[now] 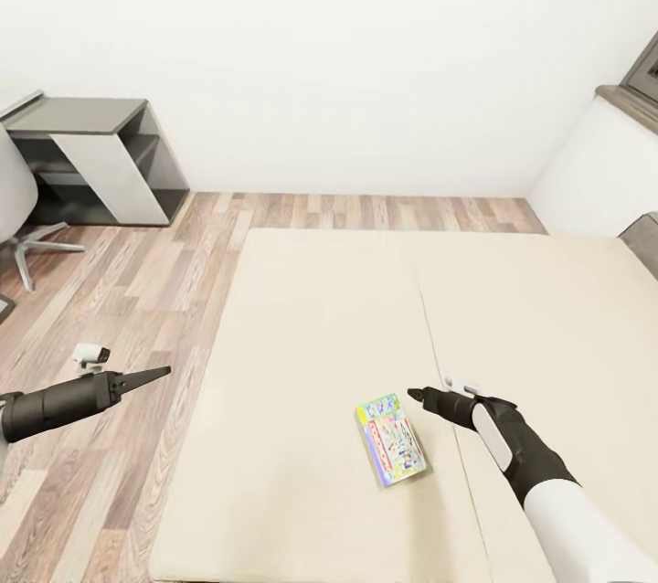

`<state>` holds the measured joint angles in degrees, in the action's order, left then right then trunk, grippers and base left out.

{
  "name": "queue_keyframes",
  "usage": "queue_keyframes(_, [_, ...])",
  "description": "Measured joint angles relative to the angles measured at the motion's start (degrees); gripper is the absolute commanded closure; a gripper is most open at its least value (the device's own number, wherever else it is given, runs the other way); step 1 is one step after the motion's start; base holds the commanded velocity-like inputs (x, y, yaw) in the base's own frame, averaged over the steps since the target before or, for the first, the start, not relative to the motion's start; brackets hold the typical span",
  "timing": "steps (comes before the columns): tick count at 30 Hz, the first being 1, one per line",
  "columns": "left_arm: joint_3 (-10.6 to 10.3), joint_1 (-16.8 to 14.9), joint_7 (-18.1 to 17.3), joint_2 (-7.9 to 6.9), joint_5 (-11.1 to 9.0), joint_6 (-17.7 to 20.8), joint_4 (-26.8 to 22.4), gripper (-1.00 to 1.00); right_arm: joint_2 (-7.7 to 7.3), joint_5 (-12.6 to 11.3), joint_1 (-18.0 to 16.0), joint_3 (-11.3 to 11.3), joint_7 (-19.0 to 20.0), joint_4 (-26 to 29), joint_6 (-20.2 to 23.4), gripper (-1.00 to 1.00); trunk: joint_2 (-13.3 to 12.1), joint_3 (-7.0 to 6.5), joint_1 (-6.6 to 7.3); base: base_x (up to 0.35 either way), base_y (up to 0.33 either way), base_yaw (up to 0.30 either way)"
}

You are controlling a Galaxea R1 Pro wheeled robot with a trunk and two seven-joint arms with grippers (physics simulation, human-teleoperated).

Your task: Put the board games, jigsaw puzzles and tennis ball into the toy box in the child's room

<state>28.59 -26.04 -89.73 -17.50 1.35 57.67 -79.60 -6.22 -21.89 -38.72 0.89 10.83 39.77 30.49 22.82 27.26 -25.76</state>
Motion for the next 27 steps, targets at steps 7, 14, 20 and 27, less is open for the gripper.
queue_keyframes(7, [-0.01, 0.01, 0.00, -0.02, 0.00, 0.00, 0.00, -1.00, -0.03, -0.07, 0.06, 1.52, 0.80, -0.01, -0.08, -1.00, 0.00, 0.66, 0.00, 0.000, 0.000, 0.000])
queue_keyframes(14, [-0.01, 0.00, 0.00, -0.04, 0.00, 0.00, 0.00, -1.00, 0.04, -0.05, 0.07, 1.79, 0.90, -0.01, -0.09, -1.00, 0.00, 1.32, 0.00, 0.000, 0.000, 0.000])
queue_keyframes(20, [-0.03, -0.01, 0.00, -0.03, 0.00, 0.00, 0.00, -1.00, 0.05, -0.04, 0.07, 1.82, 0.89, -0.01, -0.09, -1.00, 0.00, 1.89, 0.00, 0.000, 0.000, 0.000])
queue_keyframes(27, [-0.02, -0.02, 0.00, 0.01, 0.00, 0.00, 0.00, -1.00, 0.05, -0.06, 0.07, 1.82, 0.88, -0.01, -0.09, -1.00, 0.00, 2.55, 0.00, 0.000, 0.000, 0.000])
